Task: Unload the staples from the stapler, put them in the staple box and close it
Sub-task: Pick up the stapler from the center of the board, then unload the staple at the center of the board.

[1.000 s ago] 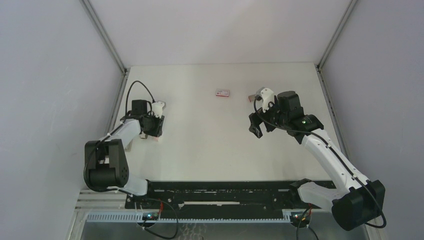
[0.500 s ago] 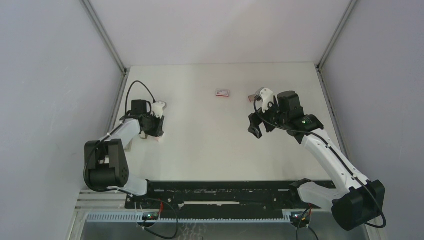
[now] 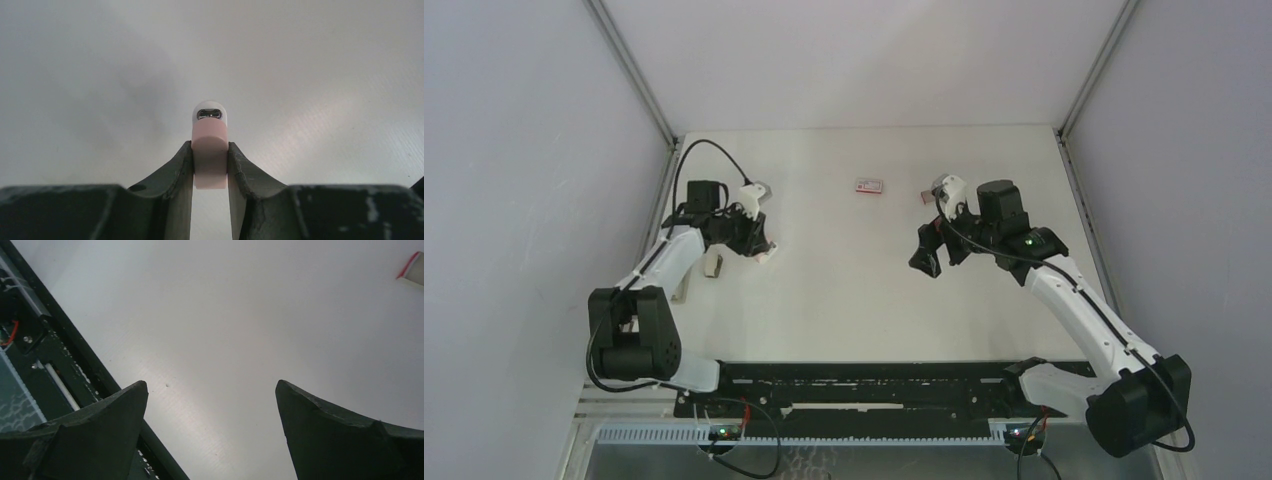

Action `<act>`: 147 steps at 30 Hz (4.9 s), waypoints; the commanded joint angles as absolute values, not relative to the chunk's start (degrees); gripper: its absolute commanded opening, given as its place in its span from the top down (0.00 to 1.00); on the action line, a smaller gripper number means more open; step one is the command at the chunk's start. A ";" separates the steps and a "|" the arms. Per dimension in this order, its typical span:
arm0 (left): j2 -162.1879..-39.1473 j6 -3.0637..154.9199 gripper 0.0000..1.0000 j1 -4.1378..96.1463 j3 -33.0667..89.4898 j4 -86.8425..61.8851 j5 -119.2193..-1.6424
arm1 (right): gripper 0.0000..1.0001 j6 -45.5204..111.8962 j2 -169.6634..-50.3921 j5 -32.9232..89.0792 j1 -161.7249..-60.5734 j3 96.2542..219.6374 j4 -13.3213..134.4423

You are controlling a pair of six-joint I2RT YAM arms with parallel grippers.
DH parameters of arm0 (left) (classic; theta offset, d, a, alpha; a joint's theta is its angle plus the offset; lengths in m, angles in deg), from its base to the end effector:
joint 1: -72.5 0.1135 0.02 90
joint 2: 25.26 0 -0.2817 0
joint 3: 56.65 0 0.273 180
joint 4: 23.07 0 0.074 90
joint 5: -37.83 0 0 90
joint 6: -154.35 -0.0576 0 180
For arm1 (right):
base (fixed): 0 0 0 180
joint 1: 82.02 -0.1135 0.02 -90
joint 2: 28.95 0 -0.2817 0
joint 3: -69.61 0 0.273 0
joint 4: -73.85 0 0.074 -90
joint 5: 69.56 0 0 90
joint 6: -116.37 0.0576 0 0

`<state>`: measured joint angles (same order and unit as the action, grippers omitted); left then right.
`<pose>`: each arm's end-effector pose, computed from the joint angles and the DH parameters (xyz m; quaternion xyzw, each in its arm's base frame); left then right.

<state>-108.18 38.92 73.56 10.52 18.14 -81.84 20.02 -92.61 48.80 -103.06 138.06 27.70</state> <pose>0.3161 -0.0227 0.2150 0.2668 0.8905 -0.1760 0.3238 0.2334 0.1191 0.3064 -0.3072 0.8345 0.2724 0.3675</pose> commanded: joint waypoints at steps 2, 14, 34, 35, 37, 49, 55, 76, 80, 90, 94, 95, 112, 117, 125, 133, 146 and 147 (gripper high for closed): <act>-105.77 35.37 1.00 68.12 15.60 19.31 -87.26 | 0.00 25.28 -94.48 56.07 -103.04 138.47 31.79; -106.82 33.41 1.00 52.30 24.36 19.97 -90.67 | 0.07 42.99 -109.83 73.09 -99.17 145.30 40.74; -102.90 34.40 1.00 38.24 23.05 15.23 -91.73 | 0.22 65.60 -126.61 85.96 -102.39 145.77 56.41; -103.02 34.55 1.00 38.15 23.10 15.16 -91.72 | 0.24 65.80 -127.16 86.43 -102.67 145.77 56.56; -103.19 34.92 1.00 38.03 22.96 14.84 -91.63 | 0.24 66.26 -127.96 87.15 -103.14 145.77 56.86; -103.70 34.46 1.00 37.52 22.14 14.56 -90.28 | 0.30 68.45 -128.31 88.94 -103.18 145.46 58.44; -103.92 34.28 1.00 37.46 21.96 14.57 -90.05 | 0.31 69.62 -128.44 88.85 -101.98 144.46 59.75; -104.71 34.38 1.00 37.24 21.87 14.32 -89.37 | 0.43 70.14 -130.10 90.51 -105.47 144.36 60.87; -104.84 34.38 1.00 37.13 21.88 14.32 -89.36 | 0.47 70.38 -130.20 90.75 -105.62 144.36 61.15; -105.67 34.01 1.00 36.57 21.95 14.93 -90.23 | 0.60 71.00 -130.11 91.18 -105.59 144.36 61.94; -106.00 34.03 1.00 36.46 21.95 14.94 -90.07 | 0.66 71.03 -130.13 91.31 -105.62 144.36 62.03; -106.08 33.98 1.00 36.47 21.96 14.94 -89.99 | 0.67 71.02 -130.11 91.32 -105.59 144.36 62.03; -107.27 34.91 0.43 36.38 22.85 15.09 -87.88 | 0.79 71.35 -129.52 90.78 -105.57 144.37 62.04; -108.90 36.14 0.27 35.91 24.71 16.12 -86.04 | 0.81 70.84 -129.49 89.69 -105.26 144.36 61.55; -109.52 37.64 0.30 33.96 26.98 16.29 -82.58 | 0.81 68.98 -129.53 87.00 -104.48 144.36 59.51; -110.91 38.99 0.44 32.69 29.91 17.51 -79.56 | 0.81 67.42 -129.58 85.12 -104.32 144.36 58.23; -112.70 39.72 0.49 31.41 30.66 16.77 -79.24 | 0.82 66.25 -129.22 83.69 -104.30 144.41 57.24; -112.97 39.69 0.50 31.27 30.88 16.76 -79.24 | 0.82 66.20 -129.23 83.75 -104.34 144.39 57.23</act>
